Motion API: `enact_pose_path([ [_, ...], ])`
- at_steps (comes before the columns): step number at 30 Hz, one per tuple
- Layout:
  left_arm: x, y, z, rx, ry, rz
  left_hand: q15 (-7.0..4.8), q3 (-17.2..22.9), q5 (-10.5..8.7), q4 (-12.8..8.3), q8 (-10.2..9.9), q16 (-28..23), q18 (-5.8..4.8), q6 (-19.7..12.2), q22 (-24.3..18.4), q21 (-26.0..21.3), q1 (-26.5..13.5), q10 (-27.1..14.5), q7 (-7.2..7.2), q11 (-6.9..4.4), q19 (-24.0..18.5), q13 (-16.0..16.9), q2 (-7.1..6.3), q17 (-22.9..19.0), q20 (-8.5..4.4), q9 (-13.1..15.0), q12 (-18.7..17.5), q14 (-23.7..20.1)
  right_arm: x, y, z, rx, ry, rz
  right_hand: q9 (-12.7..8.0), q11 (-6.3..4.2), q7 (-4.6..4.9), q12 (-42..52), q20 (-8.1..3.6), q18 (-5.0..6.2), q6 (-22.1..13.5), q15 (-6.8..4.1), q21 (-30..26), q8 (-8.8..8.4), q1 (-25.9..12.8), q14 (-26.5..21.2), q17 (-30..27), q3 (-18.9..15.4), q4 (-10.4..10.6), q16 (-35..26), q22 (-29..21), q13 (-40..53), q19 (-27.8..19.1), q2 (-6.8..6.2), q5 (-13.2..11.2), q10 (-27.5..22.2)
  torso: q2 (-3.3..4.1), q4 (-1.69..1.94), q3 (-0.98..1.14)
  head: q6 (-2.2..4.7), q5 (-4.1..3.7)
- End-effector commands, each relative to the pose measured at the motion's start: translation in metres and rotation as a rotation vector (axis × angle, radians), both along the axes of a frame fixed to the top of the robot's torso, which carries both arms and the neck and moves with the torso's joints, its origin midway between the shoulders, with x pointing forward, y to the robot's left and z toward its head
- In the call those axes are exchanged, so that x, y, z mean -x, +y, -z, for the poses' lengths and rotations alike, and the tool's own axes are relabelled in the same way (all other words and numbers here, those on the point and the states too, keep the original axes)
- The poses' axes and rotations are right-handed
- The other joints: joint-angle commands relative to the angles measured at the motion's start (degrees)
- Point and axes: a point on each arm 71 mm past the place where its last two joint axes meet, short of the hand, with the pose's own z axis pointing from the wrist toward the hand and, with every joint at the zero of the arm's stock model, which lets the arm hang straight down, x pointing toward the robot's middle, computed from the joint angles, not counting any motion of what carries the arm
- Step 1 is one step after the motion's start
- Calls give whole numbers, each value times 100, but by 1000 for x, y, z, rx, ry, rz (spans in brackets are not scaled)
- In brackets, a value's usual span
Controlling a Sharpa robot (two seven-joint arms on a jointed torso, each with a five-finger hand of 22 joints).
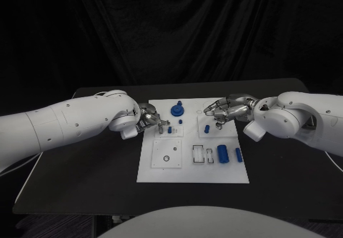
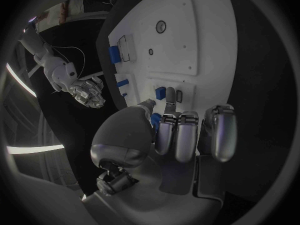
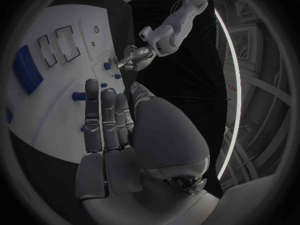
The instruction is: Assemble the parts on the task board
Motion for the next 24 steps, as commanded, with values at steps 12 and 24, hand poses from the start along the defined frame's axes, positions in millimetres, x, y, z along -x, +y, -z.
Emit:
enact_pose_path([
  [12,-23,24,-63,97,-228,-64,-134,-70,317,-265,333,15,-193,-228,1196,366,480,613,-109,-129,488,1509,-98,1510,-110,617,20,595,1,-2,1,-7,-4,-6,-28,5,37,14,26,55,51,-9,-29,58,59,33,25,16,27,91,79,-18,-18,33,33,-33,-13,3,0,1,44],
  [24,-39,30,-56,-46,-109,-47,-117,-114,371,-130,192,15,-177,-341,1156,325,419,613,-61,-95,449,1509,-45,1510,-103,631,20,595,1,0,1,-14,-5,-17,-51,5,38,29,25,57,61,-12,-24,78,60,56,16,23,43,119,81,-34,-4,58,50,-24,-5,5,3,1,47],
])
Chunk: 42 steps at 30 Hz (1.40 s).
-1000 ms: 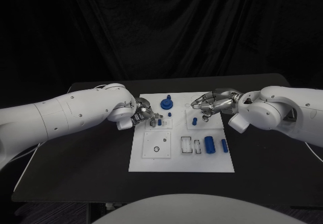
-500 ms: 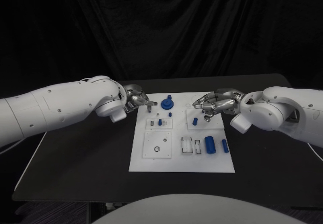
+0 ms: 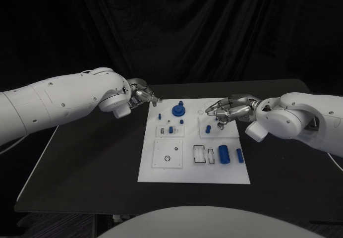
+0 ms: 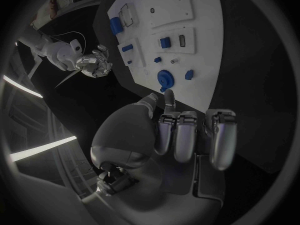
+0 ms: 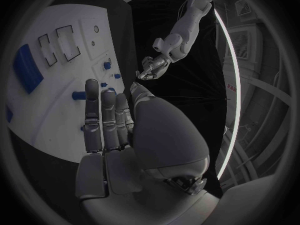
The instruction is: Assemble the parts on the task board
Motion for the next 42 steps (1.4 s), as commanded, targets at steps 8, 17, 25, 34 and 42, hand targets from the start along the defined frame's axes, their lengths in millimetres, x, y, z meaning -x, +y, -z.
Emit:
enact_pose_path([
  [8,-8,-6,13,-83,108,36,-6,24,149,57,-93,15,-69,-34,1105,-74,-20,604,7,2,195,1509,59,1510,-7,-14,20,595,1,5,-1,-16,-15,-14,-34,12,57,48,26,57,53,12,-17,49,9,69,0,-6,59,81,83,-22,12,44,26,-15,26,-15,-7,1,56],
  [17,-16,-9,23,-87,115,24,11,-64,31,170,-157,15,-54,-11,1066,-116,-135,604,35,25,152,1509,30,1510,7,-15,20,595,2,6,-1,-19,-21,-11,-38,12,57,52,26,57,55,13,-16,53,6,78,3,-8,63,91,83,-24,15,45,26,-13,39,-6,-8,1,39],
  [25,-21,-7,28,-92,120,9,13,-71,26,173,-167,15,-45,-18,1042,-139,-136,604,36,27,126,1509,25,1510,9,-14,20,595,2,5,-1,-17,-20,-7,-50,14,56,62,27,57,64,13,-13,64,2,93,2,-8,70,109,84,-31,22,54,28,-7,24,-13,2,1,36],
  [34,-20,-9,34,-97,137,14,16,-73,25,173,-162,15,-36,-4,1017,-162,-132,604,34,28,100,1509,28,1510,12,-5,20,595,2,6,-1,-16,-15,-14,-56,14,55,67,27,57,69,13,-12,70,2,95,-4,-7,72,113,84,-35,26,60,29,-4,17,-10,4,1,42],
  [42,-19,-9,40,-99,154,22,19,-76,25,160,-165,15,-28,-2,994,-185,-114,604,33,29,74,1509,22,1510,15,7,20,595,2,7,-1,-15,-10,-19,-56,14,55,67,27,57,69,13,-12,70,2,95,-4,-7,72,113,84,-35,26,60,29,-4,6,-3,3,1,36],
])
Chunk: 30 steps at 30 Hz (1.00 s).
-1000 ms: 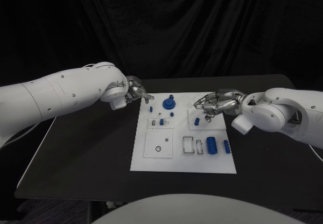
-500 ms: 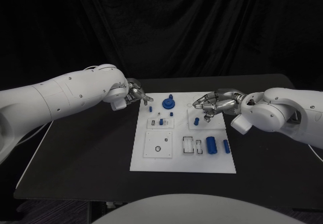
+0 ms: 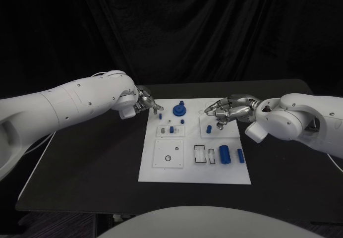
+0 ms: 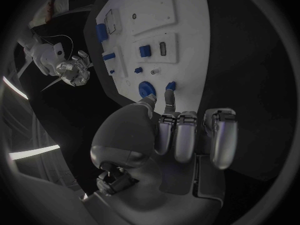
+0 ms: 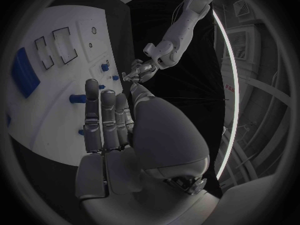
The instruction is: Assemble the parts on the task board
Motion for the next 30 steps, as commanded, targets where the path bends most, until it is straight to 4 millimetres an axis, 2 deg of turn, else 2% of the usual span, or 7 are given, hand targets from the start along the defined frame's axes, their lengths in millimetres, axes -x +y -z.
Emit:
enact_pose_path([
  [1,1,-2,4,9,17,22,19,-10,-23,7,-20,15,-28,-5,994,-30,-25,604,33,28,73,1509,10,1510,16,12,20,595,1,1,1,-1,2,-7,-5,14,52,21,27,57,31,-3,-12,25,3,37,-2,-7,41,30,86,-10,26,60,30,-4,-6,8,0,1,-12],
  [15,1,-4,9,19,17,25,32,-8,-8,-5,-73,15,-14,-51,957,-74,6,604,52,43,26,1509,27,1510,28,27,20,595,1,1,1,1,9,-13,-13,14,52,25,27,57,33,-3,-10,29,3,50,3,-6,43,45,86,-14,30,64,31,-3,-7,3,1,1,10],
  [21,1,-5,11,22,18,26,68,-34,-48,35,-241,15,-5,-145,935,-108,-15,604,105,87,-9,1509,44,1510,57,-22,20,595,1,1,2,3,17,-21,-18,14,52,28,27,57,33,-3,-9,31,2,52,1,-7,44,49,87,-17,32,66,32,-3,-6,3,2,1,10],
  [30,1,-5,13,22,20,24,97,-23,-21,17,-375,15,4,-168,914,-139,29,604,134,116,-40,1509,65,1510,84,-73,20,595,2,1,2,4,20,-23,-21,14,51,29,27,57,34,-3,-8,33,6,51,-3,-5,42,50,87,-19,33,68,34,-3,-6,4,2,1,5],
])
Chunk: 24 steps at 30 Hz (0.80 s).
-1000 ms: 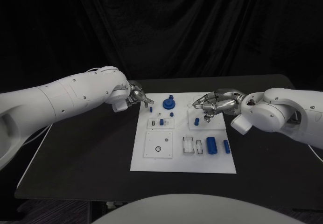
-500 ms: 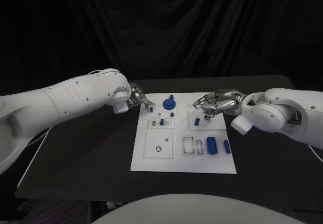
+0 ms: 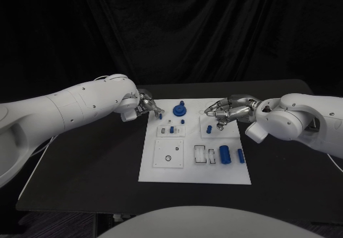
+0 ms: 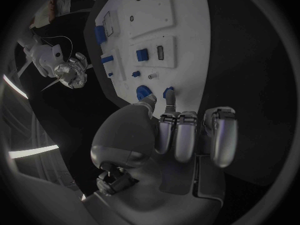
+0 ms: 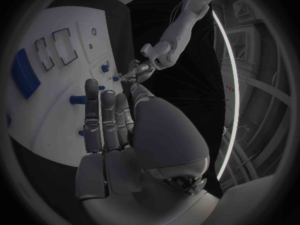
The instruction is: Assemble the parts on the task board
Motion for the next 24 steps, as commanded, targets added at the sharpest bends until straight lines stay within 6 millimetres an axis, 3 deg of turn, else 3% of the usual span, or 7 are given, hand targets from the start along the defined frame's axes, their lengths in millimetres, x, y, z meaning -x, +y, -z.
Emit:
enact_pose_path([
  [1,0,-3,1,17,1,17,50,5,18,-7,-51,15,6,-46,911,-42,8,606,14,39,4,1509,42,1510,39,-11,20,603,2,1,2,3,15,-16,-8,14,51,30,7,58,34,-3,-8,33,6,51,-2,12,26,26,87,-4,13,68,34,-3,2,1,0,1,-3],
  [12,-3,-1,3,15,-4,2,58,11,47,-21,-91,15,13,-45,893,-64,29,606,22,47,-20,1509,43,1510,48,-25,20,603,2,1,2,3,17,-19,-8,14,51,30,7,58,34,-3,-8,33,6,51,-2,12,26,26,87,-4,13,68,34,-3,4,-1,1,1,-6],
  [24,-3,-2,5,24,-10,4,124,-39,-101,-13,-376,15,52,-85,800,-188,33,606,97,118,-149,1509,35,1510,109,-121,20,603,2,2,2,5,22,-25,-19,12,51,34,6,59,31,-3,-7,37,11,49,-13,12,23,28,88,-11,16,67,38,-5,1,1,0,1,-4],
])
